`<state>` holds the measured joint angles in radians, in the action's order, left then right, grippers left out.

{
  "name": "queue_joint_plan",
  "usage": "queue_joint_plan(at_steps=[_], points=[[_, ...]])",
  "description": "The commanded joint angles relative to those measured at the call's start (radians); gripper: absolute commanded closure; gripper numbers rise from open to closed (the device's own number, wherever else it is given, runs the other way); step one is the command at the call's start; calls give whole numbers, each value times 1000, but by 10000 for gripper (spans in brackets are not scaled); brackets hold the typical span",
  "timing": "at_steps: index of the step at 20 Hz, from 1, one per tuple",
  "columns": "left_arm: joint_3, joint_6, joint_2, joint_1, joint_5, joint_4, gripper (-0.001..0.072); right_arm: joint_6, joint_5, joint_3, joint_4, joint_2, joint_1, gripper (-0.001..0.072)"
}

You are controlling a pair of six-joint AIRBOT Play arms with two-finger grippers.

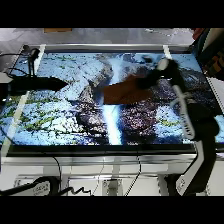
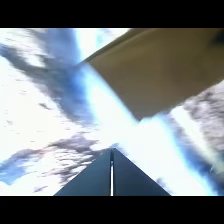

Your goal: Fold the clothes and pants, and hang the long-sleeved shirts on hangers.

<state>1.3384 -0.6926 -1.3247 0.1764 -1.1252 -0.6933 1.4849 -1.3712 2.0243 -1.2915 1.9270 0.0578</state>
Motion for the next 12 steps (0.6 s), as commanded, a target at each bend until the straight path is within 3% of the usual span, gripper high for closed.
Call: queue_joint_plan(at_steps=[1, 7, 10, 12], points=[[1, -10, 137, 31, 6, -116, 693, 116, -178, -1, -166, -107, -230, 695], [0, -11, 235, 38, 6, -115, 692, 338, -297, -1, -323, -256, -555, 696], [0, -11, 234, 38, 6, -115, 692, 363, -445, -8, -422, -267, -661, 695], [0, -11, 234, 37, 6, -115, 693, 383, -472, -41, -456, -275, -713, 695]])
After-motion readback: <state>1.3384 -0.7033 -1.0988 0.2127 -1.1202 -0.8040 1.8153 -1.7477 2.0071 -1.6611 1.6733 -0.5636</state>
